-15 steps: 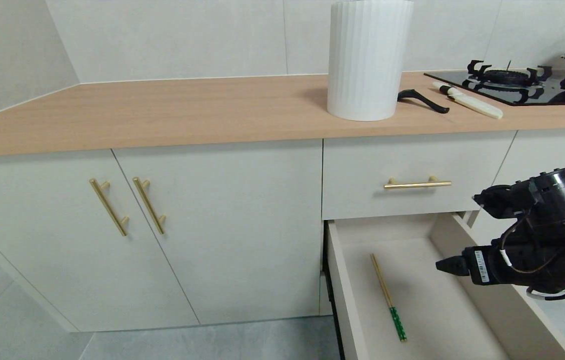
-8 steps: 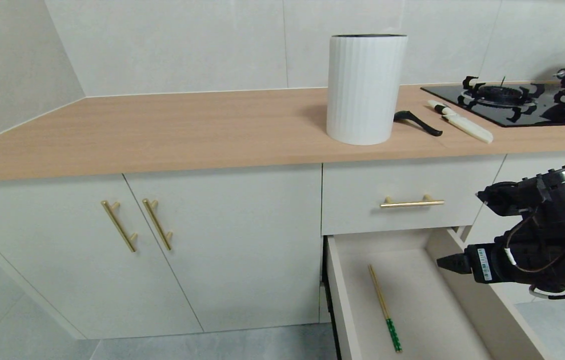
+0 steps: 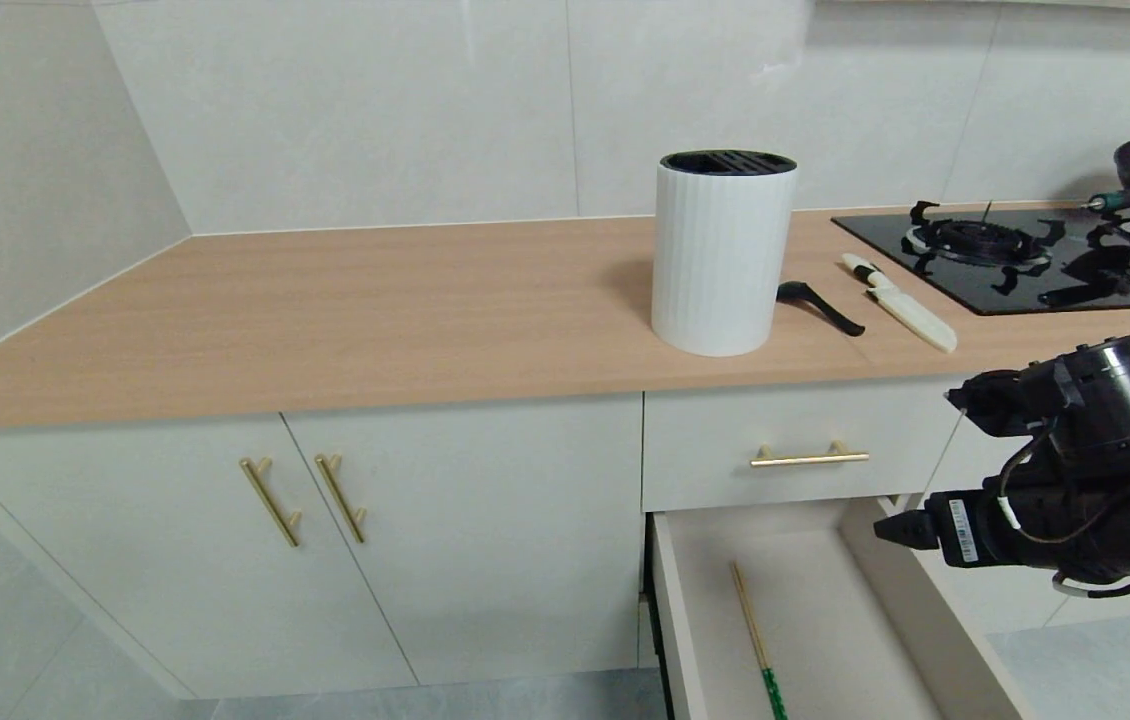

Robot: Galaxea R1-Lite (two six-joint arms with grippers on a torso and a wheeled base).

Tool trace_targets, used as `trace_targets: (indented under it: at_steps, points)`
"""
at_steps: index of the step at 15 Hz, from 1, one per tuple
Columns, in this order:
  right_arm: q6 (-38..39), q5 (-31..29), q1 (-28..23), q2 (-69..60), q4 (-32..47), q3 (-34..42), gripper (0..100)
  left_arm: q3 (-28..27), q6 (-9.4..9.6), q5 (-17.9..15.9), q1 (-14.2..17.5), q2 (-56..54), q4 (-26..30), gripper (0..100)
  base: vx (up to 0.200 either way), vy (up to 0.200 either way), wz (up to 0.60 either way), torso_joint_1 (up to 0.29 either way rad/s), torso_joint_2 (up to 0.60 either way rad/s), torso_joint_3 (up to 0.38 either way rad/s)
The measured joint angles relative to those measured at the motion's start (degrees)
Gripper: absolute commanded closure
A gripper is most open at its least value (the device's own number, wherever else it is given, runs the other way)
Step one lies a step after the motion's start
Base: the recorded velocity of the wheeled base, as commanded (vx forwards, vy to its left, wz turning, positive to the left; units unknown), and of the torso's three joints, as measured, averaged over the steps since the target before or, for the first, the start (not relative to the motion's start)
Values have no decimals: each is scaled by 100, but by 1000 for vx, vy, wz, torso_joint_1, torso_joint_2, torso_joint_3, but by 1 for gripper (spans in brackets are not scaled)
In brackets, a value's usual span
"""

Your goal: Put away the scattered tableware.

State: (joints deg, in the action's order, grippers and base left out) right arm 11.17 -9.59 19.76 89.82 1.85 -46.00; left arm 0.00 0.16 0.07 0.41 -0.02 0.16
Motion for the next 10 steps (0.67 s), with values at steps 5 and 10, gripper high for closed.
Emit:
trace_targets:
  at_steps: [5,10]
  points:
    - [-1,0,0,52,-27,2,0,0,2,0,0,0,2,0,0,0,0,211,-488,-286]
    - [-389,35,-321,83,-474,0,0,0,0,0,2,0,0,0,0,0,0,133,-305,-171]
